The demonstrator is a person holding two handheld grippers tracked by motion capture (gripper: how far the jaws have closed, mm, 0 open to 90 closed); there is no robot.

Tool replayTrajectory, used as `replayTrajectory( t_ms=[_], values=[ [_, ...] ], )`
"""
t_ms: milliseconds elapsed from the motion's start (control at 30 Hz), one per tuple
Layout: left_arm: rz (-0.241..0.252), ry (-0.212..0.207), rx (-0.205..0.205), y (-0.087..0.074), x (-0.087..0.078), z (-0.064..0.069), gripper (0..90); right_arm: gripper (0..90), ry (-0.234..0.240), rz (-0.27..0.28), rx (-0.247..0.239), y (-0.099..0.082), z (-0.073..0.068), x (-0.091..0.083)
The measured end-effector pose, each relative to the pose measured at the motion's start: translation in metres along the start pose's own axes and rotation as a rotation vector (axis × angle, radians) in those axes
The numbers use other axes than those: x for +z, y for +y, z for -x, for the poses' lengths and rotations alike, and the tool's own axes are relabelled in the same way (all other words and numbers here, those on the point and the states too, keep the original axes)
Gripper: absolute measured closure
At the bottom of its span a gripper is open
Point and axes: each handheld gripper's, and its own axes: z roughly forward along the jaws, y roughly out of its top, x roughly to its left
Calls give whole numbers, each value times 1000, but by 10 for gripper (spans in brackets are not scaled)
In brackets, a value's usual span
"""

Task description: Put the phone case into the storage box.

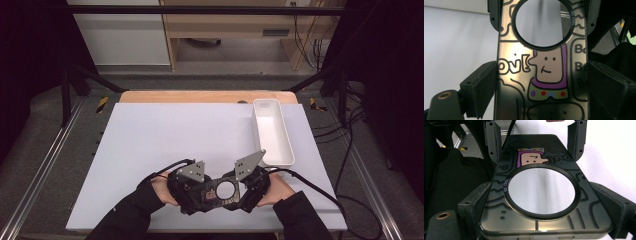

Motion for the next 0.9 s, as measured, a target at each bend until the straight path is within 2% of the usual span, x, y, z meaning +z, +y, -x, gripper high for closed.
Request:
replayTrajectory(
  t_ms=[233, 467, 633, 767, 900],
  values=[
    [14, -3, 2, 0, -1, 1, 111, 125, -4, 1, 5, 1, -2, -1],
    [25, 4, -15, -2, -6, -1, 84, 126, -10, 4, 10, 2, -2, -5],
    [14, 39, -39, -8, -13, -2, 25, 126, -22, -8, 22, 3, -1, -9],
    [-13, 58, -50, -14, -16, -2, 7, 125, -39, -48, 28, 4, 0, -8],
    [-41, 46, -46, -24, -13, -1, 6, 125, -49, -79, 21, 6, 1, -5]
  ],
)
